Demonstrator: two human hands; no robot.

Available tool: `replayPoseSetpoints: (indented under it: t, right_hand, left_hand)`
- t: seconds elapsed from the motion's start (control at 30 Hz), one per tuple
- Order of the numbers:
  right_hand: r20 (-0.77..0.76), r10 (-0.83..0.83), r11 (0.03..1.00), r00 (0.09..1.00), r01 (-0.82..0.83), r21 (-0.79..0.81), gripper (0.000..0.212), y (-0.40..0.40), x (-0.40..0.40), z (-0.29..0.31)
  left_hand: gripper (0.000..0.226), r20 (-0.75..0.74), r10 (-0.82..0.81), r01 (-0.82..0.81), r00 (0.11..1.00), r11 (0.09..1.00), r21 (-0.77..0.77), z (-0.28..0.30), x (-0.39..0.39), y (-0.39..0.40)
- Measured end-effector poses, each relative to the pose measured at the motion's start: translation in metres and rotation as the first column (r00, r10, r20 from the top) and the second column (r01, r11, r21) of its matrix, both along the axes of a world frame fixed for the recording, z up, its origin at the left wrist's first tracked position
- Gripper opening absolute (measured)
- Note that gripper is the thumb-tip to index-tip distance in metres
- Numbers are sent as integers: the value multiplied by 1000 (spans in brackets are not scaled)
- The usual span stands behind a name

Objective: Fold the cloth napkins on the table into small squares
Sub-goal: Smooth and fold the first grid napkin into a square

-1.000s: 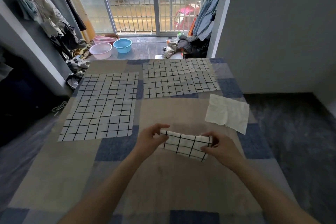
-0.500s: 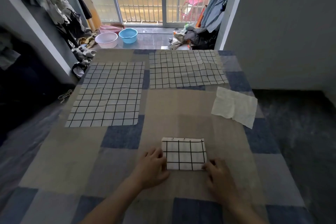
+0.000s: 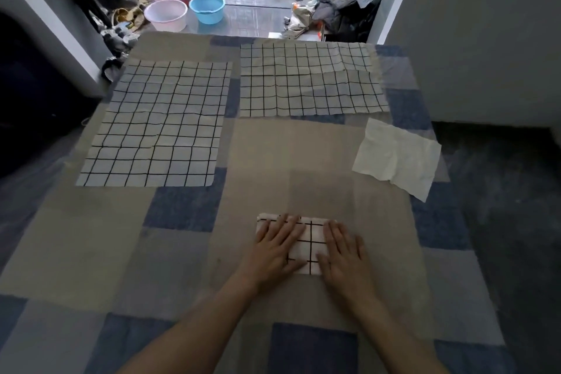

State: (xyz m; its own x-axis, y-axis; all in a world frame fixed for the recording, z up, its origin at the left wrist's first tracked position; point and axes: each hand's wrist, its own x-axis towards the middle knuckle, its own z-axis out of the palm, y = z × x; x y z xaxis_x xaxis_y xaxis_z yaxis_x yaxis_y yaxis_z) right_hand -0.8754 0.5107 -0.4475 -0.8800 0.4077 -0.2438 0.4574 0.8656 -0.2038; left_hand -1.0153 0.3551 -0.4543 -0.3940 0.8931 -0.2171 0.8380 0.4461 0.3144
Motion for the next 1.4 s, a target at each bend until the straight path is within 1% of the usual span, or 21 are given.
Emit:
replayPoseSetpoints:
  t: [0.07,0.17,0.27,0.37,0.47,0.57,0.63,0.67,0.73,0.83,0.87,0.9,0.93,1.0,1.07,1.13,1.17,1.2,1.27,1.3,1.4]
  right_hand:
    - [7,-42,999,999,42,15,64,10,5,3]
    - [-23,-37,999,999,38,21,65,14,10,2]
    - [-21,-73,997,997,73,-26,70,11,7,5]
    - [-3,-119,989,993,118,-88,75,15,-1,20]
    - [44,-120,985,992,124,-123,77,21,-10,40]
    - [3,-102,977,995,101,-186,73,28,-20,48]
    - [-94,-84,966,992,59,-250,74,30,-26,48]
    - [-152,-95,958,984,49,-282,76,30,-29,47]
    - [-255,-178,914,950,63,-400,78,29,-36,46]
    - [-261,-197,825,945,16,-565,81,22,-55,47]
    - [-239,-208,766,948,6,-643,80,20,-63,46]
    - [-184,-253,667,950,34,-745,75,16,-72,45]
    - [-97,-329,509,939,89,-856,66,12,-81,47]
    - [94,-436,218,895,206,-954,41,-3,-96,54]
    - [192,-561,73,805,279,-957,19,-25,-110,58]
    - [240,-679,-29,694,300,-953,12,-51,-125,59]
    - [248,-701,-51,669,300,-953,12,-65,-133,60]
    - [256,-701,-62,665,301,-952,13,-81,-141,61]
    - [264,-643,-21,719,328,-945,6,-115,-155,58]
    - [267,-589,34,763,353,-935,1,-134,-161,56]
    - [297,-404,227,865,409,-884,8,-187,-180,49]
  left_hand:
    - [78,-23,11,-11,1000,1000,2,0,0,1]
    - [88,-54,29,-27,998,999,38,-1,1,1]
    - [92,41,86,-85,995,996,-28,17,0,6]
    - [82,8,186,-185,982,978,-92,43,-7,33]
    - [58,6,295,-289,955,939,-186,66,-16,60]
    - [41,106,363,-305,926,883,-356,73,-24,72]
    - [36,141,327,-248,935,882,-401,72,-27,70]
    - [33,191,324,-237,927,898,-371,72,-27,66]
    - [26,365,358,-261,860,921,-289,70,-31,55]
    - [21,538,377,-319,754,926,-202,72,-46,25]
    - [21,563,393,-354,727,917,-182,74,-54,13]
    - [21,583,417,-403,698,901,-162,77,-61,0]
    - [22,605,448,-468,658,873,-138,81,-68,-12]
    - [22,662,492,-596,565,798,-85,89,-76,-36]
    - [15,682,537,-681,497,728,-77,90,-81,-60]
    - [8,645,593,-729,482,680,-80,84,-89,-85]
    - [7,635,608,-745,477,663,-74,83,-92,-98]
    - [7,639,615,-760,462,646,-71,82,-95,-112]
    - [7,664,618,-791,421,608,-65,80,-103,-143]
    - [7,675,623,-810,397,583,-61,80,-107,-161]
    - [4,723,621,-865,303,497,-64,75,-121,-215]
